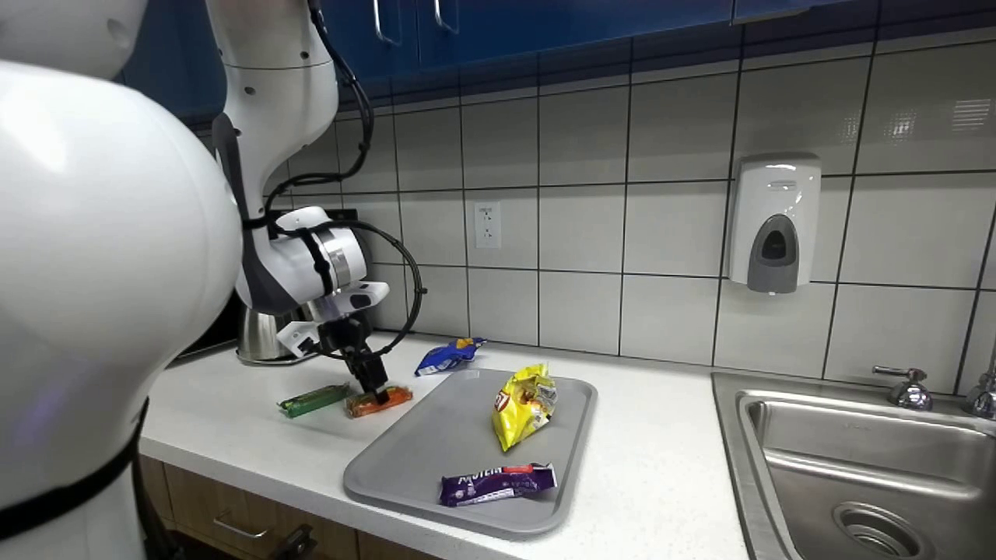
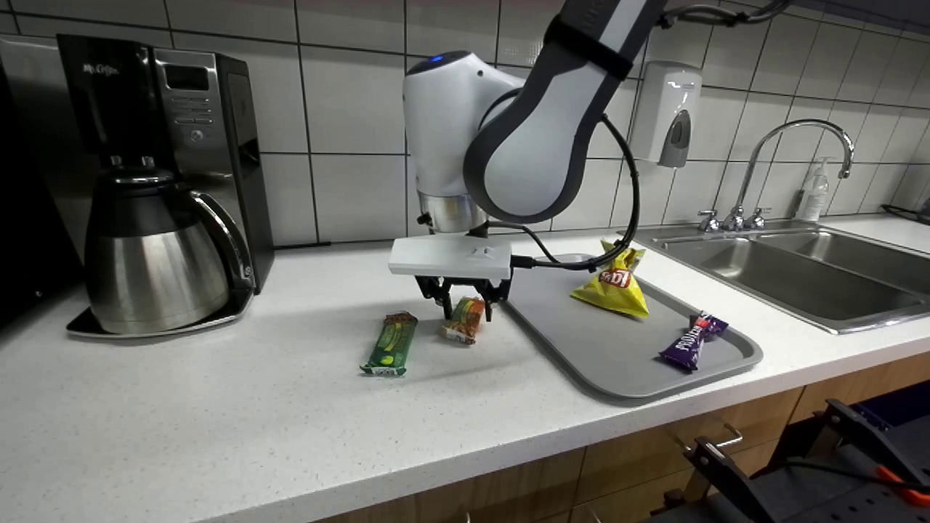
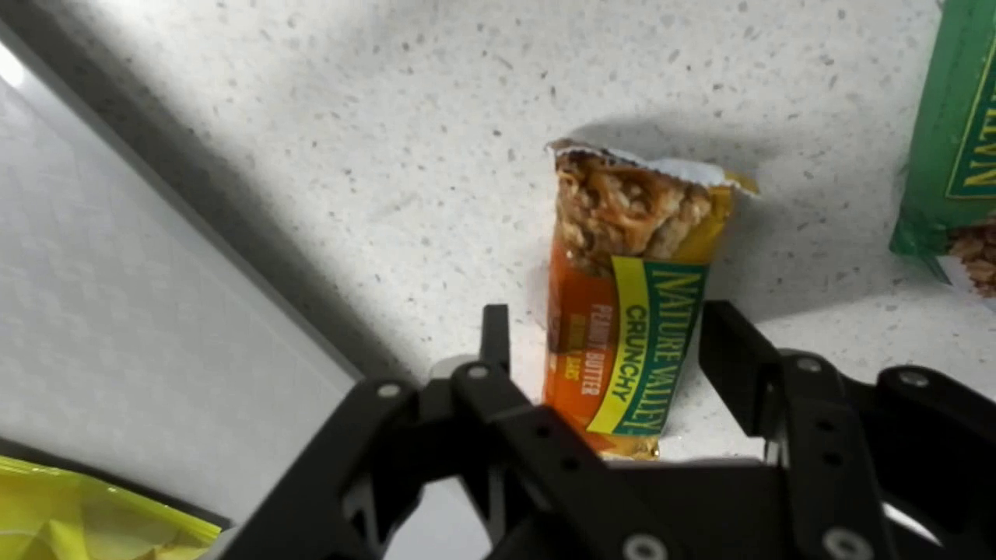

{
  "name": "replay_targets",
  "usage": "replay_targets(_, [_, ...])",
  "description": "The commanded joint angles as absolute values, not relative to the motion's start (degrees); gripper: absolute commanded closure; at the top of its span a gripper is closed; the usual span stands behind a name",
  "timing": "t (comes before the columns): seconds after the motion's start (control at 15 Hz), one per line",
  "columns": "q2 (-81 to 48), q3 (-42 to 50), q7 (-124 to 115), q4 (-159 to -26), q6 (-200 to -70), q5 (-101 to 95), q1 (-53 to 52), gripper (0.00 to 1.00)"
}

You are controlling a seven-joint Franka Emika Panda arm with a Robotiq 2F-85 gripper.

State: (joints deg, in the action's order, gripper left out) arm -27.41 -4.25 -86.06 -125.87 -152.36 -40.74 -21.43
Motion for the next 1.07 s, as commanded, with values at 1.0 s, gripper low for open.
replay_targets(1.0, [-20.9, -1.1, -85.3, -127.8, -151.7, -39.7, -22.3, 0.00])
